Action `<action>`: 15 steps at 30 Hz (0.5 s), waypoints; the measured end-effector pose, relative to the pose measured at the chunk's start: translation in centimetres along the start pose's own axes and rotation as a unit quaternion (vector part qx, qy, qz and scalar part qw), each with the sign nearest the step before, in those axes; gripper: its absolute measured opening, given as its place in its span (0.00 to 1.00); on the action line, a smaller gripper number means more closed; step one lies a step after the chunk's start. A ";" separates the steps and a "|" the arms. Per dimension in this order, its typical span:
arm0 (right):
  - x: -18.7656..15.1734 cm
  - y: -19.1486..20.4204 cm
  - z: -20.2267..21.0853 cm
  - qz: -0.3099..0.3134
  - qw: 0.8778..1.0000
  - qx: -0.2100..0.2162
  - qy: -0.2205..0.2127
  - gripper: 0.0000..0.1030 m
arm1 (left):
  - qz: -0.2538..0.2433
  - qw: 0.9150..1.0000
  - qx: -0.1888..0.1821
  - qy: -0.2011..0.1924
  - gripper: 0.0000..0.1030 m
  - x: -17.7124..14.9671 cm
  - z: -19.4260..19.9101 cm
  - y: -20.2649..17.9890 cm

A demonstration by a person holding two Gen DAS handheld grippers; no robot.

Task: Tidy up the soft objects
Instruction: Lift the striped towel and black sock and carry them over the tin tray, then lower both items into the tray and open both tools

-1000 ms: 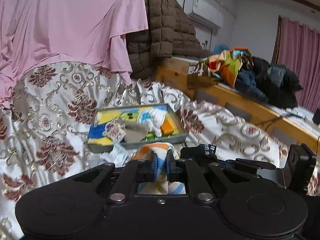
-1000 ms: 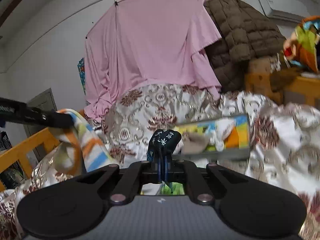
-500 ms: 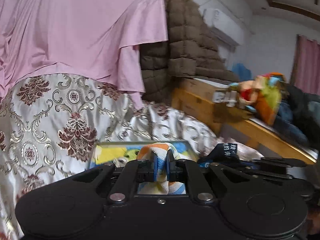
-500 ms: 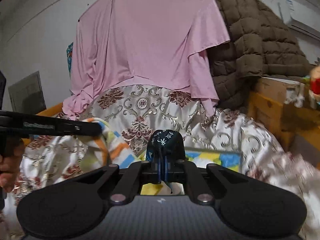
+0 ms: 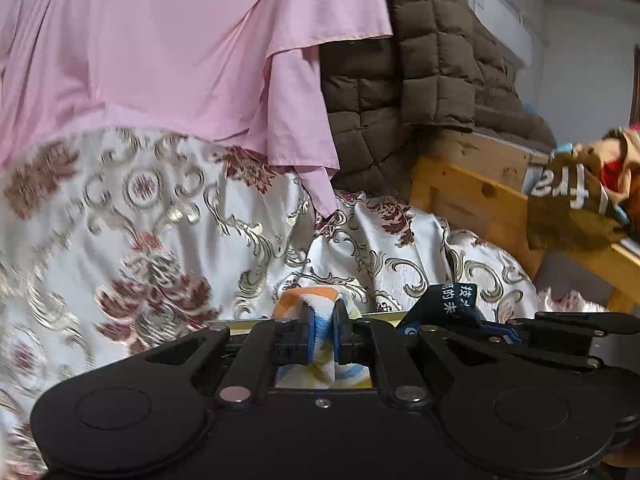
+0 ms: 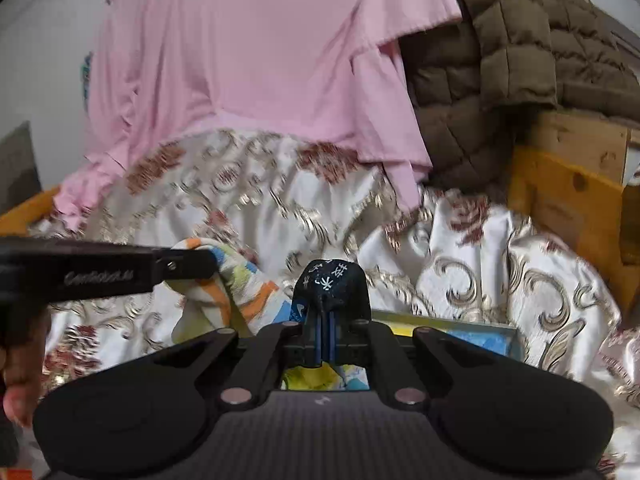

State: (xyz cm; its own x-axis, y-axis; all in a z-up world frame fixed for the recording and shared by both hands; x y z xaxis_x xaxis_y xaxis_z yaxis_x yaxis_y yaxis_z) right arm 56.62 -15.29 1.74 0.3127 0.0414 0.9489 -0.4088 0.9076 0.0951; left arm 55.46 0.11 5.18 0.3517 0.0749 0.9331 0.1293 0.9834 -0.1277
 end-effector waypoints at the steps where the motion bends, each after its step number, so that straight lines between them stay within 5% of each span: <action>1: -0.2 0.1 -0.7 0.001 1.000 -0.006 0.010 0.04 | 0.015 1.000 -0.003 -0.003 0.08 -0.6 -0.5 0.6; 4: -0.8 0.8 -2.4 0.006 0.999 -0.016 0.029 0.04 | 0.043 0.999 0.004 0.020 0.08 -3.1 -2.2 2.7; 15: -2.1 3.2 -6.0 0.027 0.996 -0.036 0.073 0.04 | 0.029 0.996 0.032 0.076 0.09 -6.9 -4.0 6.4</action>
State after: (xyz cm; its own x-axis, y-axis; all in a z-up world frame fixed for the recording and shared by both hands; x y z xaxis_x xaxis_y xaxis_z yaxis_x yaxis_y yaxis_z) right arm 59.78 -9.96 -1.79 0.4160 0.1468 0.8975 -0.3681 0.9296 0.0186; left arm 57.56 5.23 -3.42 0.4948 0.1115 0.8619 0.0474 0.9868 -0.1548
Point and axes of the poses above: each gripper's, at about its wrist camera, not at the fingertips, and z roughly against the way its jaws point, y to its left, x to its top, the point moved 6 cm from there along -z, roughly the way its jaws point, and after that the axes turned 8 degrees about -y, right-handed, at the moved point
